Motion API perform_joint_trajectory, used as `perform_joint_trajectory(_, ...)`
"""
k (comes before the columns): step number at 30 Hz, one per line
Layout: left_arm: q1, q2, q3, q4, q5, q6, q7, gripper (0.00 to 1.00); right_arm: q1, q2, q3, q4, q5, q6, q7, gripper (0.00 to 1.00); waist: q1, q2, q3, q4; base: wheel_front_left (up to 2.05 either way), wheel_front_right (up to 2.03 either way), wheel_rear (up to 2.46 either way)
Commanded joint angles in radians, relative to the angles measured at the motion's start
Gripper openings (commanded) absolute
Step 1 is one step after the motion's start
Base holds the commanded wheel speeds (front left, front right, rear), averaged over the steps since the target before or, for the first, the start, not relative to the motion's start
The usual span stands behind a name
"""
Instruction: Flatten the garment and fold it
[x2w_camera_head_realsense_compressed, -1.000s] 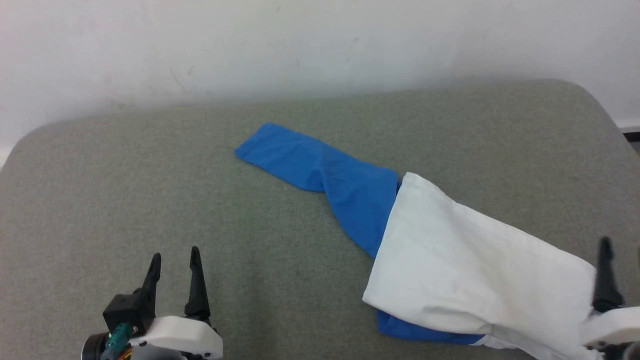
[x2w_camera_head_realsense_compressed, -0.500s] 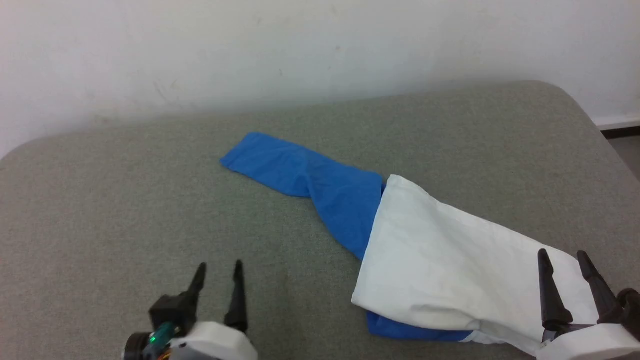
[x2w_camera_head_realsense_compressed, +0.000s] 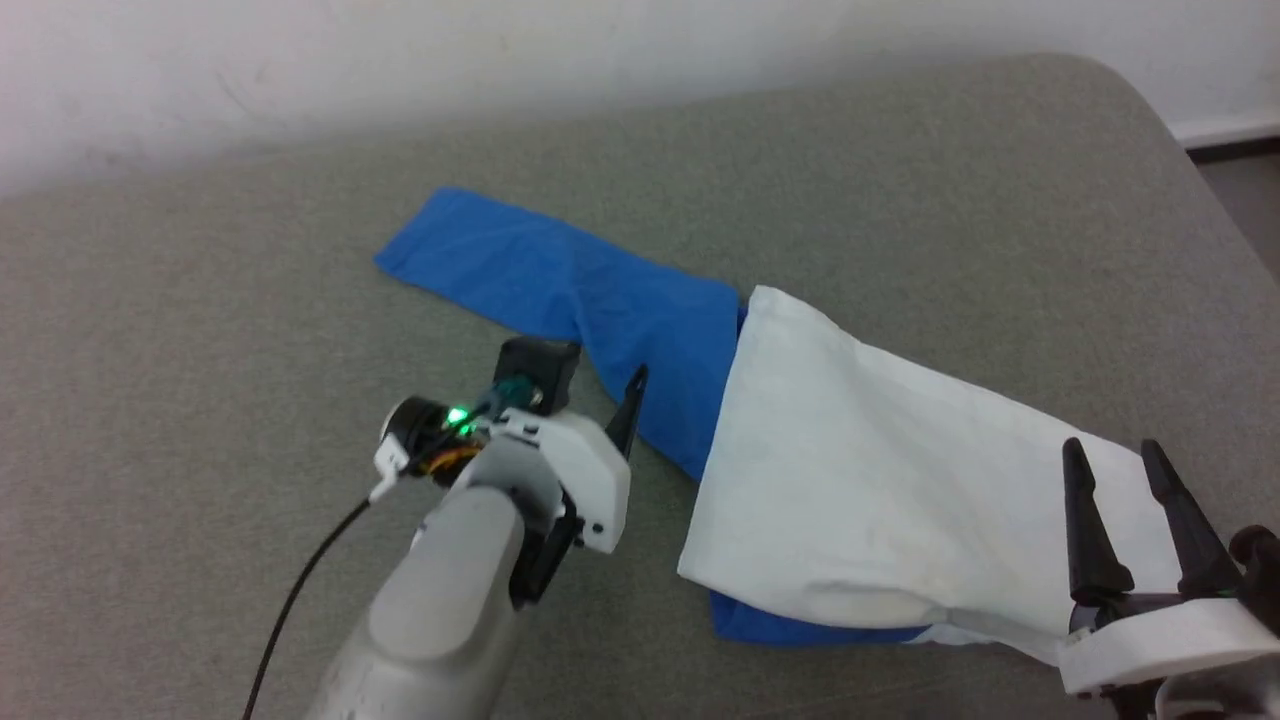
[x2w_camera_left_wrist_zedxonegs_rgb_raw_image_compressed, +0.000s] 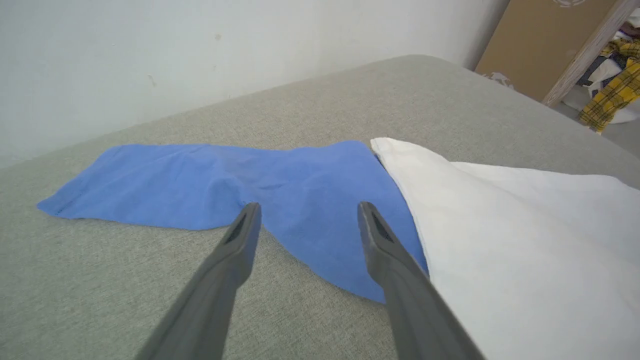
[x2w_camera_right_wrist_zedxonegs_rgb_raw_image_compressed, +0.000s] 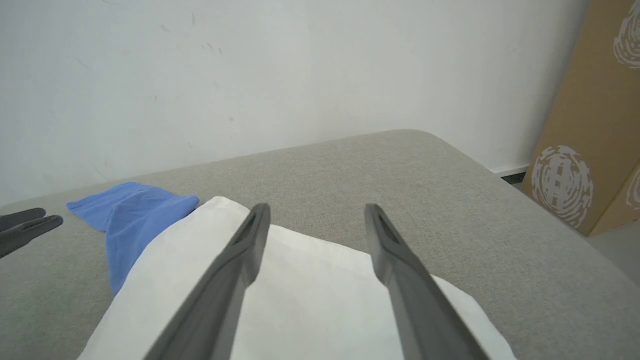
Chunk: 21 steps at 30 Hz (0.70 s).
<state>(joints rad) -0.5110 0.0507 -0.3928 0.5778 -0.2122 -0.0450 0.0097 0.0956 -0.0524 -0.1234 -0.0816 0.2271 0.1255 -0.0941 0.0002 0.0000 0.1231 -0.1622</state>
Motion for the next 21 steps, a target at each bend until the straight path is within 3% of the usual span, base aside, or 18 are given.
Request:
perform_joint_trajectory(1,-0.030,0.000,-0.012,0.023,0.001,-0.007,0.007,1.00,-0.017,0.002,0.003,0.004,0.006,0.005,-0.009,1.00,-0.0002,0.0000,0.055,-0.039,0.00,0.00,0.00)
perform_joint_trajectory(10,-0.239,0.000,-0.110,0.348,0.003,-0.043,0.192,1.00,-0.065,0.002,0.025,0.081,0.034,0.005,-0.037,1.00,-0.0002,0.0000,0.112,-0.090,0.00,0.00,0.00)
perform_joint_trajectory(15,-0.277,0.000,-0.192,0.479,-0.014,-0.071,0.373,1.00,-0.079,0.002,0.038,0.108,0.046,0.005,-0.052,1.00,-0.0002,0.0000,0.117,-0.106,0.00,0.00,0.00)
perform_joint_trajectory(16,-0.276,0.000,-0.207,0.492,-0.028,-0.076,0.409,0.81,-0.081,0.002,0.041,0.114,0.049,0.005,-0.052,1.00,-0.0002,0.0000,0.115,-0.109,0.00,0.00,0.00)
perform_joint_trajectory(17,-0.276,0.000,-0.219,0.491,-0.046,-0.080,0.427,0.19,-0.082,0.002,0.043,0.119,0.050,0.005,-0.053,1.00,-0.0002,0.0000,0.113,-0.111,0.00,0.00,0.00)
perform_joint_trajectory(18,-0.279,0.000,-0.228,0.479,-0.058,-0.081,0.416,0.00,-0.084,0.002,0.044,0.123,0.051,0.005,-0.054,1.00,-0.0002,0.0000,0.112,-0.111,0.00,0.00,0.00)
perform_joint_trajectory(21,-0.289,0.000,-0.234,0.463,-0.069,-0.075,0.341,0.00,-0.084,0.002,0.038,0.133,0.053,0.005,-0.059,1.00,-0.0002,0.0000,0.100,-0.105,0.00,0.00,0.00)
